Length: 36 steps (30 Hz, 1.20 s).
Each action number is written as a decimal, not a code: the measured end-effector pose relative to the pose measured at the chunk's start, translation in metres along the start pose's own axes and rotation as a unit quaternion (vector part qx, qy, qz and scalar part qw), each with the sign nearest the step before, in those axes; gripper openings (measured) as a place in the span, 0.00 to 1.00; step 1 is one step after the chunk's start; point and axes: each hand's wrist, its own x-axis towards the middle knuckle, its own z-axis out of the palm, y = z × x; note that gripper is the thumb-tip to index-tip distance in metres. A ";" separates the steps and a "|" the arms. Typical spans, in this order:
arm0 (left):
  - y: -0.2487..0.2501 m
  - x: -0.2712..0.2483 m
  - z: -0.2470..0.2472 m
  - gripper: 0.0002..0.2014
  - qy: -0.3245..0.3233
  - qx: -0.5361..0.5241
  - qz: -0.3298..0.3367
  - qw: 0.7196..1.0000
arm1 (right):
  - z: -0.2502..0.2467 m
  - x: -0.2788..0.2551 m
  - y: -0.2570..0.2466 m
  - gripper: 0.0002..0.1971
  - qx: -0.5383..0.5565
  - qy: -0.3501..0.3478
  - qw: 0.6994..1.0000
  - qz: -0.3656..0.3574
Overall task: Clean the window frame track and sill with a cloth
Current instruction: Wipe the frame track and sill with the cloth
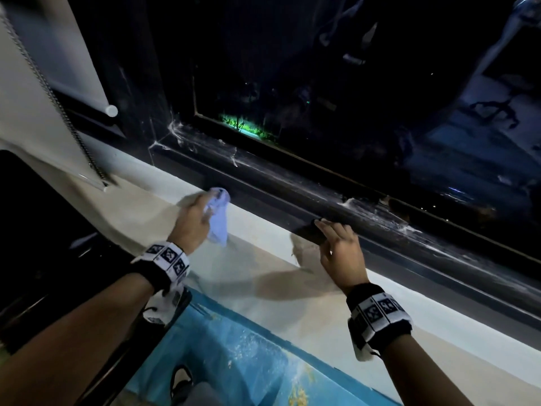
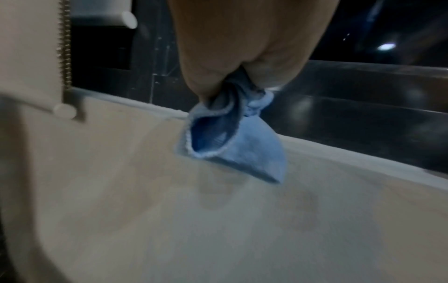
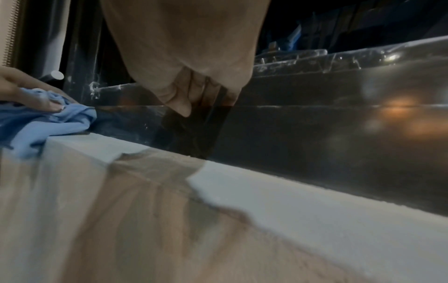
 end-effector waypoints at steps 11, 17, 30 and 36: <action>0.048 -0.023 0.097 0.22 0.105 0.107 -0.084 0.985 | -0.021 -0.001 0.005 0.24 0.075 -0.002 0.997 0.012; 0.092 -0.070 0.127 0.24 0.023 0.078 0.020 0.997 | -0.039 -0.029 0.037 0.23 0.063 0.071 0.994 0.063; 0.088 -0.055 0.109 0.21 0.074 0.020 -0.066 0.995 | -0.040 -0.069 0.069 0.27 0.000 0.031 0.996 0.087; 0.128 -0.073 0.158 0.21 0.074 0.080 -0.068 0.992 | -0.041 -0.070 0.066 0.28 0.002 0.016 0.995 0.097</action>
